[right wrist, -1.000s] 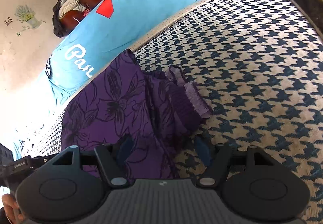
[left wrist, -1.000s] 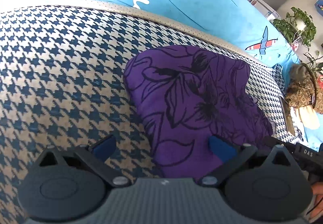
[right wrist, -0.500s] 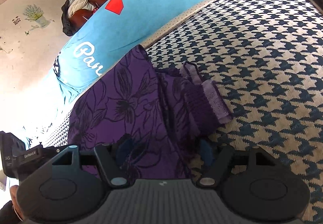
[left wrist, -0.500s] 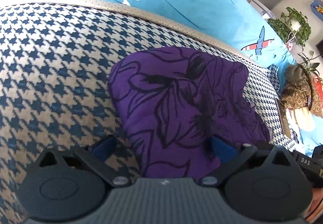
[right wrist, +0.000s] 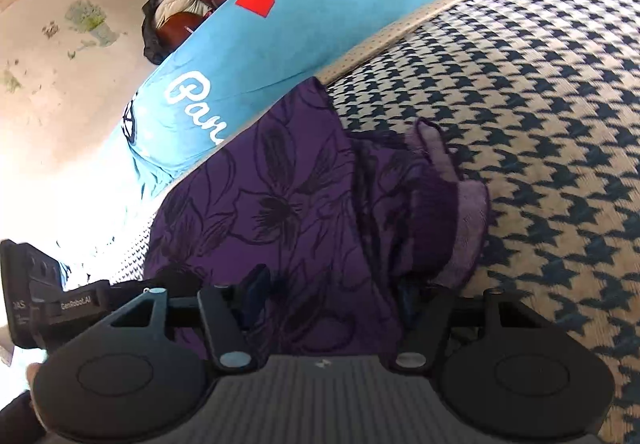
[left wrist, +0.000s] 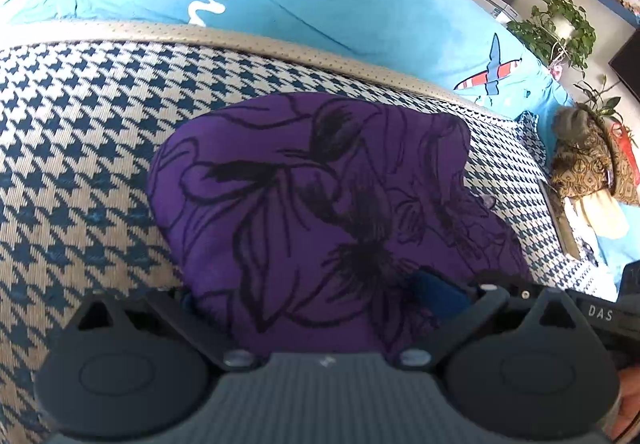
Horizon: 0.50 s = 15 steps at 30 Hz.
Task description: Fold clothes
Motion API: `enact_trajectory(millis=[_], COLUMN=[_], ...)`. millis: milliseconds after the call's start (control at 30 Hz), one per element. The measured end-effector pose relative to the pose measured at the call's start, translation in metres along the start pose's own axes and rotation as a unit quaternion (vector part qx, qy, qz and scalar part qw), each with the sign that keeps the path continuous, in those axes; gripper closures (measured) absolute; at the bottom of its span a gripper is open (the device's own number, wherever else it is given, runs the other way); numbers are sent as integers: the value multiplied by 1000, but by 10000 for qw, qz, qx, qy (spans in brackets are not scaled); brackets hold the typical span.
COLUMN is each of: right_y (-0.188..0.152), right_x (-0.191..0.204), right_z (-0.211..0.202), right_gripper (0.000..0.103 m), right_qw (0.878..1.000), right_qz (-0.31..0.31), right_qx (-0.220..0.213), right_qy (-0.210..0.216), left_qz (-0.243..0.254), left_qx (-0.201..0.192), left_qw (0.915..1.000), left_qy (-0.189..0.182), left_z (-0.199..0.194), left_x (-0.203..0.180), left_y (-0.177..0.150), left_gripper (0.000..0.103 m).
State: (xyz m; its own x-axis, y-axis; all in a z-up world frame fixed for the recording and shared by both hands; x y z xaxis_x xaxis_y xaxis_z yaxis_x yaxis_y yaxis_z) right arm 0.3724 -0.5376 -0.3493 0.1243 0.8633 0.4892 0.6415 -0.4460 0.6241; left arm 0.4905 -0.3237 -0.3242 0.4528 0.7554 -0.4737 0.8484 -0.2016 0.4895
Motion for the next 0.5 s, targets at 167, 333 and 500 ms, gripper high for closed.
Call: enact_trajectory(millis=[167, 333, 500], right_y=[0, 1, 1], right_x=[6, 13, 11], right_z=[3, 4, 6], right_gripper=[44, 51, 51], right_qw=[9998, 9981, 9983], right_qz=[-181, -531, -516], right_qx=[-36, -21, 66], right_qy=[-93, -299, -263], left_qz=[203, 244, 306], left_qx=[-112, -164, -169], left_qw=[9995, 9991, 9988], left_qy=[193, 289, 345], left_z=[3, -1, 0], left_x=[-9, -9, -6], left_y=[-4, -4, -5], left_gripper=[1, 9, 11])
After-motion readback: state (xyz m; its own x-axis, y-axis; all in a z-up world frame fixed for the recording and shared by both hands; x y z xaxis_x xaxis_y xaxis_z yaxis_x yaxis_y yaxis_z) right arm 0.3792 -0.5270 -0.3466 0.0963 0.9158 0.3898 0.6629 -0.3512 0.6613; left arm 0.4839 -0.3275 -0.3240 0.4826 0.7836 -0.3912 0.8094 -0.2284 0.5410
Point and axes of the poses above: each gripper's, at about its wrist camera, not at the fingertips, and z roughly the way its jaws point, x to its left, y to its top, the point moved 4 cm from there along z, roughly the way its jaws point, and after that the axes turned 7 degrees about -z, right-handed, at the moved point
